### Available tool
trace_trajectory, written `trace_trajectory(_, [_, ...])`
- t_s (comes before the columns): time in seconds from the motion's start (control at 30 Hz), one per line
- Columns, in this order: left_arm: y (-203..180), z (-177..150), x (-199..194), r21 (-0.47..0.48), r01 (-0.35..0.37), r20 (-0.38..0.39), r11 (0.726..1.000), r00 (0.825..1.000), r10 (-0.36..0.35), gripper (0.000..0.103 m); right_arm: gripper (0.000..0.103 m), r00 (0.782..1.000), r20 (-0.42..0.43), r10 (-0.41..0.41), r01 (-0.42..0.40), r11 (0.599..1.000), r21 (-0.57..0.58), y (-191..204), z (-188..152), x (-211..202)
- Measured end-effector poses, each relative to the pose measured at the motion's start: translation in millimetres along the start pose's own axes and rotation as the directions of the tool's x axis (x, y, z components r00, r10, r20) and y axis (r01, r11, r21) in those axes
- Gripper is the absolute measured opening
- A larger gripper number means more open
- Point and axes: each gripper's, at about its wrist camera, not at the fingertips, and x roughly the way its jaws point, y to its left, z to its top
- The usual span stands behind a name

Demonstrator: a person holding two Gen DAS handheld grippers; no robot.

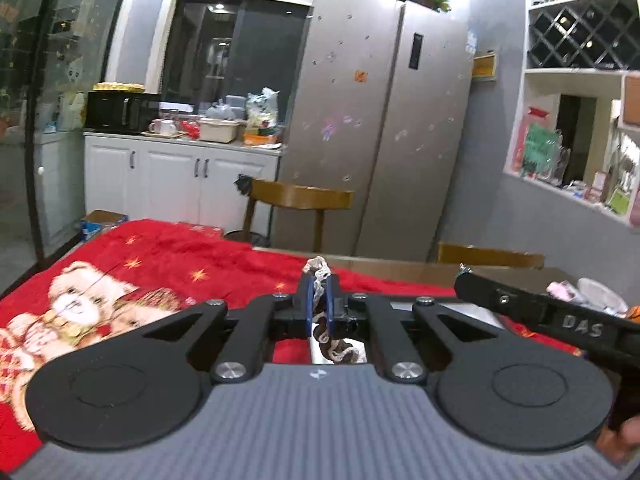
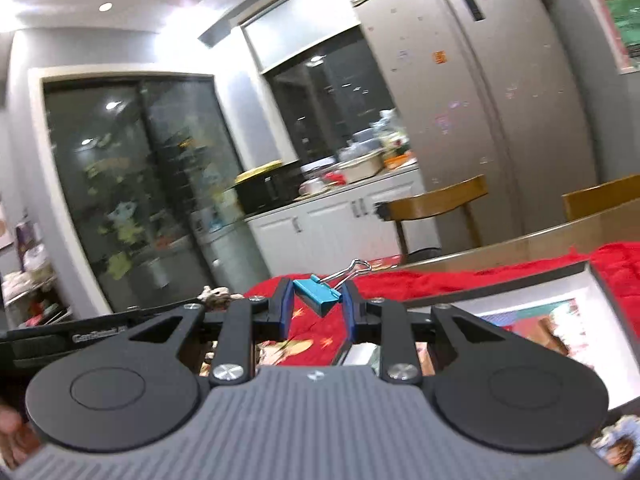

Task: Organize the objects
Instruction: 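Carry the hair tie and blue clip over the black box with both grippers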

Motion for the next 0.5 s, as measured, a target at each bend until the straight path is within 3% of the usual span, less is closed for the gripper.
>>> trace_trajectory(0.4, [-37,45,50,-0.055,0.073,0.02,0.996,0.997,-0.072,0.008,0.029,0.997,0.007,-0.076,0.075,0.996,0.05,-28,49,31])
trace_trajectory(0.5, [-47,58,70,-0.058,0.055,0.019,0.997,0.998,-0.054,0.008,0.029,0.995,-0.018,-0.099,0.1,0.993,0.058,-36,58,44])
